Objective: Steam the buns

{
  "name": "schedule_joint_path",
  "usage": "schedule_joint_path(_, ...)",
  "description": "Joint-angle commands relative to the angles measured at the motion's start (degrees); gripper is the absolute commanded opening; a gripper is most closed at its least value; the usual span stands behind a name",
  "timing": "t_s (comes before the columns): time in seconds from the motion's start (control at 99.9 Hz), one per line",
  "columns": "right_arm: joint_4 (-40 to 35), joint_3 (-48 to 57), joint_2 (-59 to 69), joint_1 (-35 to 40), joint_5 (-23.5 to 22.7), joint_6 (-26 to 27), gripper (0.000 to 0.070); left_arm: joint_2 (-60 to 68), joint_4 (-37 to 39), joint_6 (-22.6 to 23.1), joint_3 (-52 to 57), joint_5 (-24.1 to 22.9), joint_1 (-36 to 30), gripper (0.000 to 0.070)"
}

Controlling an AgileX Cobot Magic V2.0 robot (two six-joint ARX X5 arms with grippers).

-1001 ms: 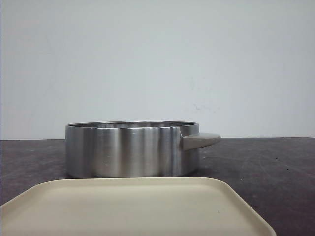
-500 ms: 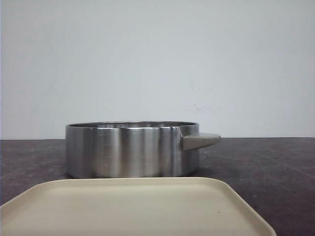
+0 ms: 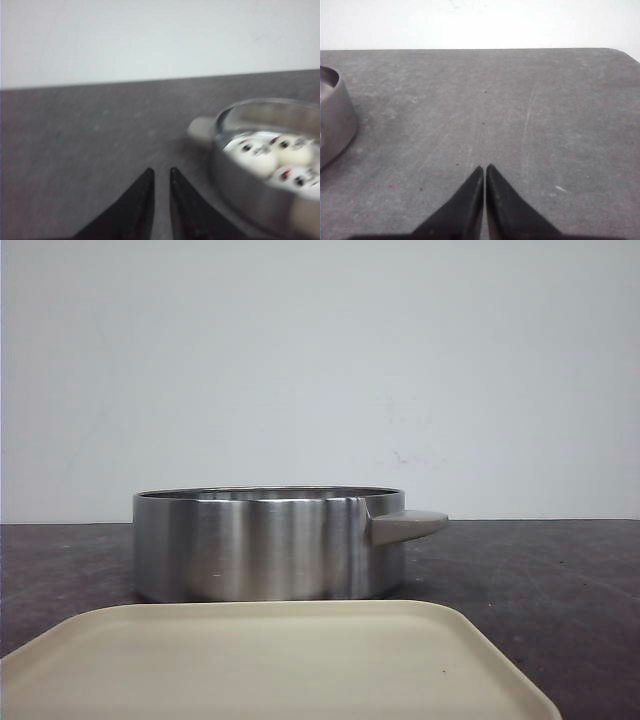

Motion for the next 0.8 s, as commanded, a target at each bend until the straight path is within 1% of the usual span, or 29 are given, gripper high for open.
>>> schedule_joint_path(0.0, 0.7, -0.2, 0.0, 0.1, 0.0, -0.4, 0.0007, -1.9, 1.3, -1.7, -2.3, 0.3, 1.4, 0.0016)
schedule_joint_path(0.18, 0.7, -0.2, 0.0, 0.1, 0.0, -0.4, 0.0007, -6.7, 0.9, -2.5, -7.4, 0.2, 5.7, 0.0016)
schedule_joint_path(0.33, 0.7, -0.2, 0.0, 0.1, 0.0, -0.4, 0.0007, -6.8, 0.9, -2.6, -9.3, 0.0, 7.9, 0.0016)
schedule_joint_path(0.791, 0.7, -0.2, 0.0, 0.1, 0.0, -0.4, 0.0007, -6.8, -0.4, -2.5, -11.3, -0.2, 9.2, 0.0016)
